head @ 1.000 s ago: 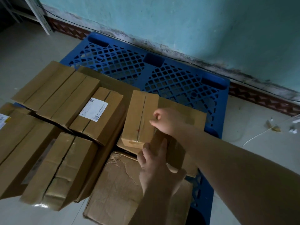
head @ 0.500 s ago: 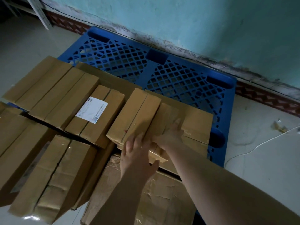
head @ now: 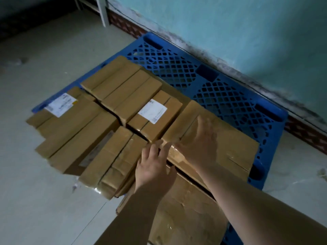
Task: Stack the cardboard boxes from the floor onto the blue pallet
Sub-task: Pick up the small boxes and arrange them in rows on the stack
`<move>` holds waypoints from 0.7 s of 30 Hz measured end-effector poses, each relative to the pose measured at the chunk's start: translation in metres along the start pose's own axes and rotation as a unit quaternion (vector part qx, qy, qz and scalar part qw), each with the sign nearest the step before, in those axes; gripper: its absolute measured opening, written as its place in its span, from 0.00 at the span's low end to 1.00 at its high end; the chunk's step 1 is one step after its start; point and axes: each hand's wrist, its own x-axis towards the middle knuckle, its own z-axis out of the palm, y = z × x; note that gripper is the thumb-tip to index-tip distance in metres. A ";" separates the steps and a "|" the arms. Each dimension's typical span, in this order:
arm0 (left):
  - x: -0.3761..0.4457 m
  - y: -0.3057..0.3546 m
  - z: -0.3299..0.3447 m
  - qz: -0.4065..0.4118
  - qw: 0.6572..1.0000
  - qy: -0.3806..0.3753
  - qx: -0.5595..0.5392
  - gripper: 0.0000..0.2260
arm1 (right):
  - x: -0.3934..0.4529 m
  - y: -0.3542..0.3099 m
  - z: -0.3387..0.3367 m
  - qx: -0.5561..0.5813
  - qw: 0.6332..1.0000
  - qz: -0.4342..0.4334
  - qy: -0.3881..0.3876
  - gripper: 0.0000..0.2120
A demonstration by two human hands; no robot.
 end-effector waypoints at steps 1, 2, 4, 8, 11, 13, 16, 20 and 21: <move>-0.007 -0.008 -0.015 0.004 1.000 0.029 -0.006 0.27 | -0.008 -0.022 -0.002 0.017 0.999 -0.037 0.005 0.51; -0.013 -0.015 -0.030 0.007 0.998 0.059 -0.006 0.26 | -0.015 -0.044 -0.002 0.024 0.997 -0.076 0.008 0.50; -0.026 -0.034 -0.061 0.012 0.993 0.118 0.005 0.24 | -0.033 -0.088 0.001 0.030 0.987 -0.160 0.003 0.46; -0.072 -0.094 -0.119 0.005 0.976 0.216 -0.018 0.24 | -0.088 -0.179 0.026 0.005 0.950 -0.308 -0.047 0.34; -0.136 -0.166 -0.157 -0.070 0.965 0.253 -0.002 0.24 | -0.150 -0.238 0.059 -0.051 0.909 -0.404 -0.089 0.37; -0.193 -0.221 -0.179 -0.164 0.953 0.256 0.010 0.27 | -0.196 -0.273 0.084 -0.082 0.876 -0.454 -0.142 0.41; -0.295 -0.301 -0.205 -0.328 0.913 0.242 -0.001 0.28 | -0.272 -0.320 0.127 -0.120 0.830 -0.497 -0.223 0.46; -0.448 -0.376 -0.218 -0.461 0.853 0.244 0.006 0.31 | -0.381 -0.367 0.179 -0.172 0.764 -0.548 -0.294 0.50; -0.486 -0.388 -0.217 -0.491 0.836 0.244 0.005 0.32 | -0.409 -0.375 0.191 -0.188 0.748 -0.558 -0.307 0.51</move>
